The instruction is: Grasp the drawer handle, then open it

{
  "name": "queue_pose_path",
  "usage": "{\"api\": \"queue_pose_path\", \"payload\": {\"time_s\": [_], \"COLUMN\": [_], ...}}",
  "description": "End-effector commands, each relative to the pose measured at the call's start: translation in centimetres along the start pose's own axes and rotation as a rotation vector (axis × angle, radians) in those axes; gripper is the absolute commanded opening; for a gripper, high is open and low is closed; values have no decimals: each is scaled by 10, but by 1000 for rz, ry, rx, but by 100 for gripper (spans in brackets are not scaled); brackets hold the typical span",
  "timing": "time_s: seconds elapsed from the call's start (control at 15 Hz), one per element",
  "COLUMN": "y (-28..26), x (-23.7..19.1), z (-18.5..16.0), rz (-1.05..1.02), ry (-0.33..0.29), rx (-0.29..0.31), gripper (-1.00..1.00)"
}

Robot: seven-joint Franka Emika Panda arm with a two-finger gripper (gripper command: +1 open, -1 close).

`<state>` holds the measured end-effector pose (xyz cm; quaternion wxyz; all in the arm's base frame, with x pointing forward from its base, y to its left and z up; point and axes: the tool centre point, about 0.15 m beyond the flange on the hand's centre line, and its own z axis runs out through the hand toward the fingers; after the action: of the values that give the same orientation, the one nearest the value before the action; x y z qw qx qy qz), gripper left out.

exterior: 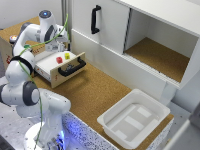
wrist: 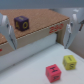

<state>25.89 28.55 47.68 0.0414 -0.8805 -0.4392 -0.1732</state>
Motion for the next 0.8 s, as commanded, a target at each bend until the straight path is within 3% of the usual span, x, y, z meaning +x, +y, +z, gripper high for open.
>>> {"api": "queue_pose_path", "payload": {"time_s": [0.0, 0.07, 0.13, 0.27, 0.47, 0.73], "y": [-31, -36, -39, -33, -22, 7], "x": [36, 33, 31, 25, 8, 2], "z": [59, 73, 84, 95, 111, 147], "rz": [-198, -240, -277, -312, -359, -352], "ry": [-275, -313, -327, -300, -304, -284], "rx": [78, 114, 113, 116, 48, 79], "gripper": [100, 100, 100, 100, 100, 100]}}
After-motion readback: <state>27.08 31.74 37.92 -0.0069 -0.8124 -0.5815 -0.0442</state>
